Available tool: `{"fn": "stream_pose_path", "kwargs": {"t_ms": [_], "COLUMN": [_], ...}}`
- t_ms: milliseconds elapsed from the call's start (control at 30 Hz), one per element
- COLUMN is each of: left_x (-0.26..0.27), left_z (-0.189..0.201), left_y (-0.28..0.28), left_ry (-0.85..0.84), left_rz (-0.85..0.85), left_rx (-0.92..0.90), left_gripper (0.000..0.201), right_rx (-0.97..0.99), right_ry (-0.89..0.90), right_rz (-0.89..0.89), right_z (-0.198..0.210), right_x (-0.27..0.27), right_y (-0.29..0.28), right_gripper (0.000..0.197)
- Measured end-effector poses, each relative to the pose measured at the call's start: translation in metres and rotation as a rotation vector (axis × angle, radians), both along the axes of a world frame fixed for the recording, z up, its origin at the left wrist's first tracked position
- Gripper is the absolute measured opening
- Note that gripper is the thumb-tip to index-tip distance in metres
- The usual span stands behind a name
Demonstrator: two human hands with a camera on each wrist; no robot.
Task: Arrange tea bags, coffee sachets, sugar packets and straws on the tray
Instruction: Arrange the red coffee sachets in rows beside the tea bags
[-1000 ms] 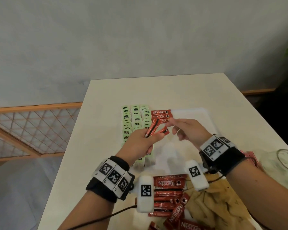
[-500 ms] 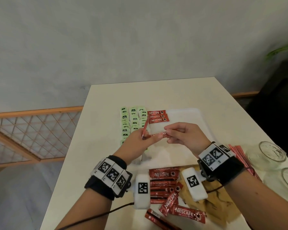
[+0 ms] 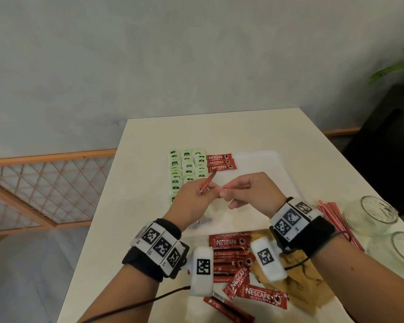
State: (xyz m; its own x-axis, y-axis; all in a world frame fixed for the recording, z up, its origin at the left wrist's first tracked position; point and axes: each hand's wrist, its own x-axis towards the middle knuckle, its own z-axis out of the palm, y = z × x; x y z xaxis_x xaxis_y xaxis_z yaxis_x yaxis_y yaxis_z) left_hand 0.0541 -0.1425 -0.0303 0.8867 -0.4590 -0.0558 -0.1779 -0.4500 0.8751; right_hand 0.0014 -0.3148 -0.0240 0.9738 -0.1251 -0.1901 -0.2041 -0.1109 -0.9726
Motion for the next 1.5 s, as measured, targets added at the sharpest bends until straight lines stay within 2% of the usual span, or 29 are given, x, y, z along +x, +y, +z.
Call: {"fn": "stream_pose_path", "kwargs": {"t_ms": [167, 300, 367, 467, 533, 667, 767, 933, 1067, 1300, 1500], "left_x": [0.007, 0.017, 0.02, 0.025, 0.029, 0.041, 0.046, 0.05, 0.05, 0.052, 0.046], "left_z": [-0.003, -0.006, -0.005, 0.0, 0.001, -0.003, -0.01, -0.023, -0.026, -0.028, -0.022], "left_y": [-0.002, 0.0, 0.0, 0.001, 0.004, 0.011, 0.015, 0.017, 0.016, 0.017, 0.019], "left_ry": [-0.01, 0.043, 0.065, 0.117, 0.149, 0.193, 0.175, 0.15, 0.186, 0.205, 0.29], "left_rz": [0.053, 0.094, 0.096, 0.078, 0.092, 0.227, 0.284, 0.258, 0.227, 0.1, 0.082], "left_rx": [-0.015, -0.041, -0.041, -0.037, -0.025, -0.179, -0.219, -0.169, -0.199, -0.142, -0.174], "left_gripper": [0.016, 0.016, 0.016, 0.021, 0.027, 0.021, 0.015, 0.015, 0.019, 0.024, 0.029], "right_rx": [-0.166, -0.039, -0.013, 0.002, -0.062, -0.243, -0.374, -0.475, -0.495, -0.483, -0.481], "right_ry": [0.01, 0.042, 0.064, 0.086, 0.123, 0.23, 0.283, 0.313, 0.337, 0.327, 0.283], "right_rz": [-0.092, -0.052, -0.01, -0.049, -0.118, -0.238, -0.26, -0.336, -0.354, -0.353, -0.376], "right_z": [-0.005, -0.011, -0.013, -0.019, -0.028, -0.054, -0.068, -0.09, -0.099, -0.102, -0.09], "right_x": [0.011, 0.018, 0.024, 0.034, 0.046, 0.074, 0.092, 0.119, 0.134, 0.147, 0.133], "right_y": [-0.014, -0.026, -0.032, -0.043, -0.054, -0.073, -0.071, -0.067, -0.07, -0.07, -0.066], "right_gripper": [0.026, 0.013, 0.013, 0.012, 0.014, 0.019, 0.015, 0.032, 0.041, 0.043, 0.047]}}
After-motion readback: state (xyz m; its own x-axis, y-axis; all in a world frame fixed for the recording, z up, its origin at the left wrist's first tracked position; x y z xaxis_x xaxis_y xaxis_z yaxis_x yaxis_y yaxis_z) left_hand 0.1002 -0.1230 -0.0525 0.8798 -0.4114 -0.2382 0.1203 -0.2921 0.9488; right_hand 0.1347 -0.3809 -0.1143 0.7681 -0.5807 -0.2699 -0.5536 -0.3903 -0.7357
